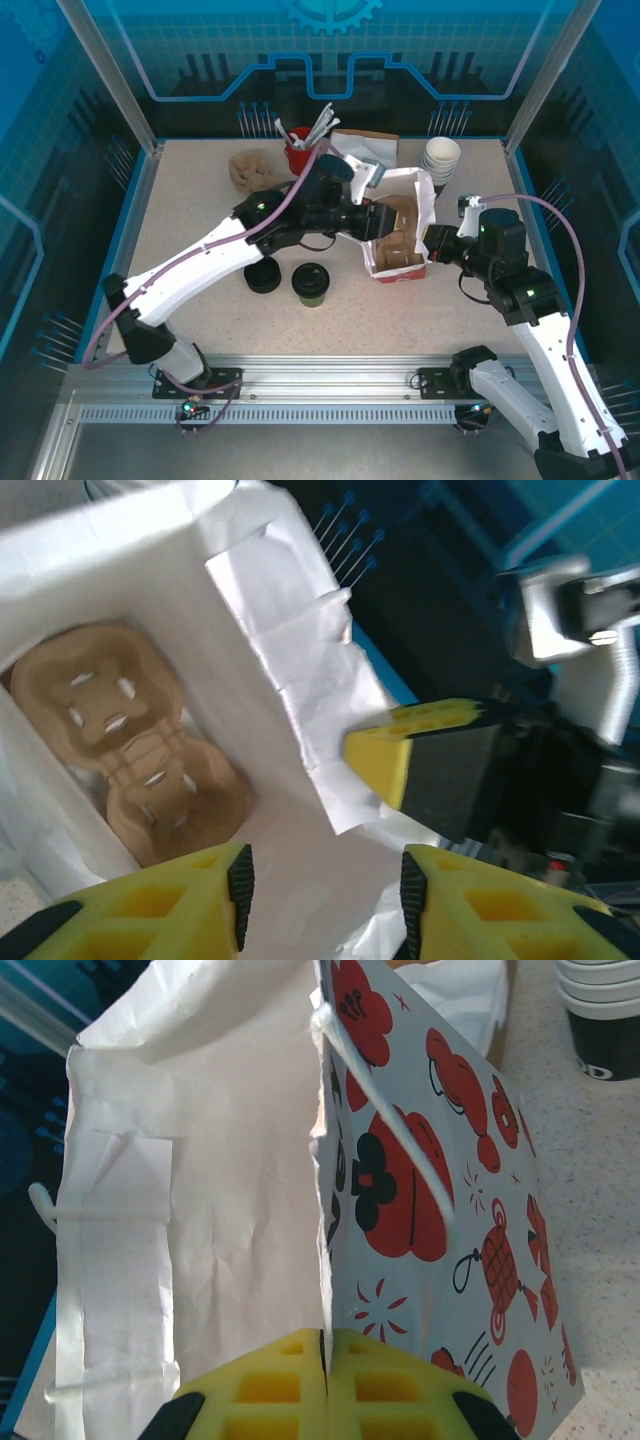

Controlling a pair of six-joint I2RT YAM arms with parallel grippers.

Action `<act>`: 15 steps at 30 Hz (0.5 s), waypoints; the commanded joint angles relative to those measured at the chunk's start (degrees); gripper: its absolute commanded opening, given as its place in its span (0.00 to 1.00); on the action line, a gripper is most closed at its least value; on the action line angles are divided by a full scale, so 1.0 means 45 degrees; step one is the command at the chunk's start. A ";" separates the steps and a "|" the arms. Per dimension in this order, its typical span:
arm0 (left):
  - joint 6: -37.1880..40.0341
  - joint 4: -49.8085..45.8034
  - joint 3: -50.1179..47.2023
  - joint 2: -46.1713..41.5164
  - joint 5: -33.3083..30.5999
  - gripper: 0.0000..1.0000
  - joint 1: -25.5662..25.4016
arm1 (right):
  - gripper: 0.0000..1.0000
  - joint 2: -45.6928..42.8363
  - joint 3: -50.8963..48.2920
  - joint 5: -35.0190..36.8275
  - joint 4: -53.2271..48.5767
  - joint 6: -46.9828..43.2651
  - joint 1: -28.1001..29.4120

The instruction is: Pack the takeout coffee

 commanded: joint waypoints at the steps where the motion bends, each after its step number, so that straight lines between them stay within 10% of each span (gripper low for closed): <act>1: -0.1321 -0.2105 0.1849 0.1308 -0.0644 0.44 -0.0387 | 0.00 0.0109 0.0588 0.0748 -0.0726 0.1103 -0.0044; 15: -0.3154 -0.5402 0.5757 0.5634 -0.1289 0.40 -0.0778 | 0.00 0.0314 0.0384 0.1690 -0.0762 0.1957 0.0886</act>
